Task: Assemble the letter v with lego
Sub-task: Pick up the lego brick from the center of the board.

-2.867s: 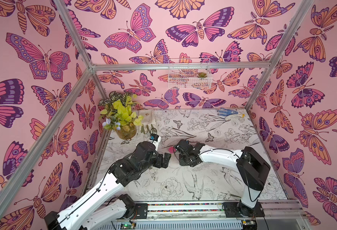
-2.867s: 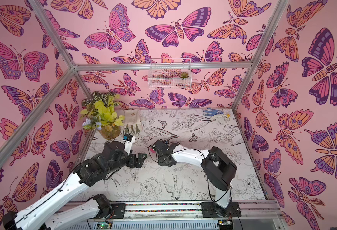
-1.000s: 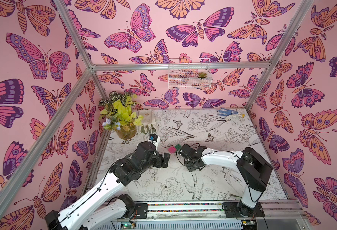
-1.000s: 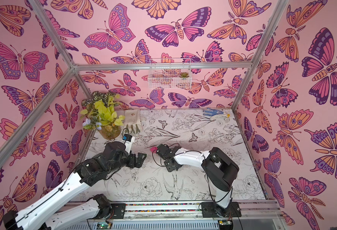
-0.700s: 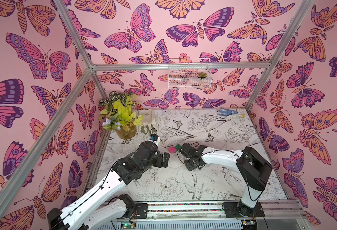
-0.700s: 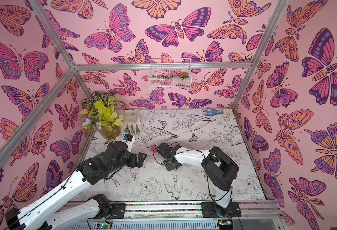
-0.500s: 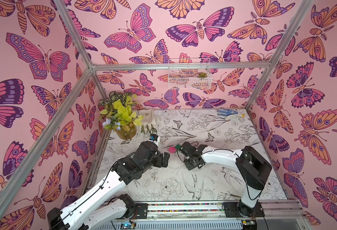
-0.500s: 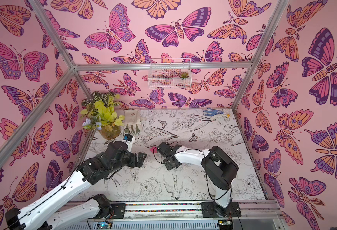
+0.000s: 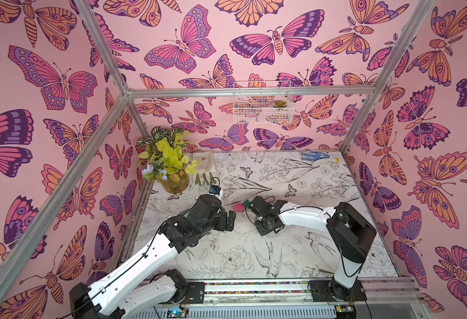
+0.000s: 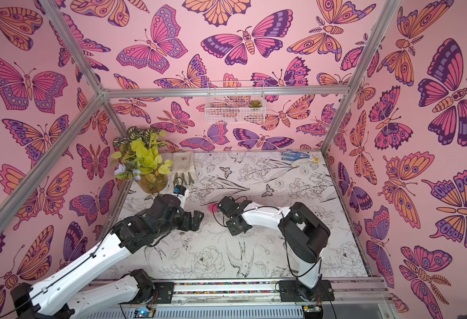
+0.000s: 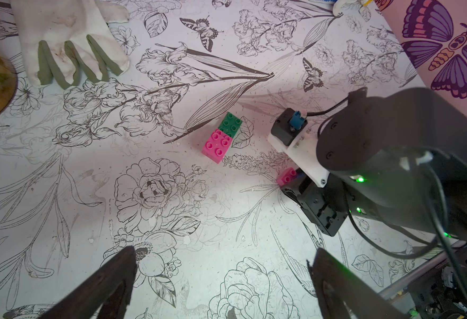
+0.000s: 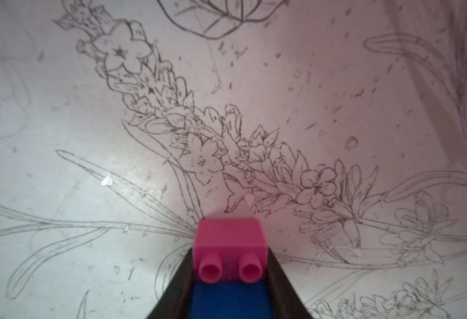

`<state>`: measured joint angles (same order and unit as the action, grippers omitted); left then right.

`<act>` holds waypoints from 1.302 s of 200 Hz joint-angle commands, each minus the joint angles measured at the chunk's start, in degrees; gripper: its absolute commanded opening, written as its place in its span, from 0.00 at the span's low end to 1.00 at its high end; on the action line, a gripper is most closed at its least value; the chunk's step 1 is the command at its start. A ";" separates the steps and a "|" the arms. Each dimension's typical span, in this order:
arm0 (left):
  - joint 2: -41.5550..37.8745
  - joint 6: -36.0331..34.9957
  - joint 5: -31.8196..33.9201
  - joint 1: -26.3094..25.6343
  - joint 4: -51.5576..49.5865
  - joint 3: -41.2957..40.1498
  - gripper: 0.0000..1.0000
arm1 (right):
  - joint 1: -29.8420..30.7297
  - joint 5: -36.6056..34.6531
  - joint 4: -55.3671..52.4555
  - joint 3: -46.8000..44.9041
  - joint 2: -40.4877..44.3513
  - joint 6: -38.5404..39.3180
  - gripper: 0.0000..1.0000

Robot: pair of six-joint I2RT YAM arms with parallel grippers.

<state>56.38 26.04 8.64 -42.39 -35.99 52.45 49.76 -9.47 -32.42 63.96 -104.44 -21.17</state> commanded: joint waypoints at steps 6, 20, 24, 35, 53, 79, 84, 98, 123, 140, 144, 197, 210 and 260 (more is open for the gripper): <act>4.95 0.59 0.58 0.38 0.37 1.48 1.00 | -2.07 -1.65 -6.03 2.32 1.55 -0.22 0.29; 8.84 0.41 1.33 0.38 0.72 2.28 1.00 | -3.96 -1.36 -8.51 6.17 1.33 0.39 0.29; 9.89 0.34 1.58 0.38 1.00 2.38 1.00 | -4.54 -1.36 -9.09 7.25 1.35 0.58 0.29; 12.16 0.15 1.90 0.54 2.08 2.49 1.00 | -6.04 -1.56 -10.61 10.09 1.04 0.80 0.29; 15.93 -0.03 0.70 1.54 4.45 3.02 1.00 | -8.22 -0.04 -11.75 13.77 0.69 1.39 0.29; 24.46 -1.10 -1.37 2.40 5.83 5.45 1.00 | -10.65 1.56 -14.65 18.72 -1.11 2.31 0.29; 25.88 -1.44 -1.87 2.40 6.16 6.13 1.00 | -10.95 1.73 -15.21 19.60 -1.47 2.42 0.29; 29.53 -2.17 -3.24 2.66 6.84 7.66 1.00 | -11.38 2.09 -15.75 21.07 -2.08 2.92 0.29; 35.27 -2.92 -3.55 3.04 7.61 10.25 1.00 | -11.98 2.36 -16.35 22.59 -2.69 3.54 0.29; 38.73 -3.14 -3.98 4.03 8.50 11.57 1.00 | -12.52 2.63 -16.53 23.17 -2.91 4.03 0.29; 39.60 -3.14 -3.99 4.34 8.37 12.05 1.00 | -12.62 2.78 -16.61 23.32 -2.96 4.18 0.29; 46.87 -3.65 -2.94 7.33 6.55 16.52 1.00 | -13.68 3.64 -17.69 24.55 -2.97 5.22 0.29; 48.22 -4.19 -2.67 7.92 5.80 18.13 1.00 | -13.66 4.00 -17.66 24.72 -3.04 5.27 0.29; 49.18 -4.77 -2.98 9.13 3.56 20.39 1.00 | -13.64 5.16 -17.36 25.20 -3.81 5.70 0.29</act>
<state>105.36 22.31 5.43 -34.06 -29.17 72.07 36.25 -5.48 -48.31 87.39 -107.04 -16.25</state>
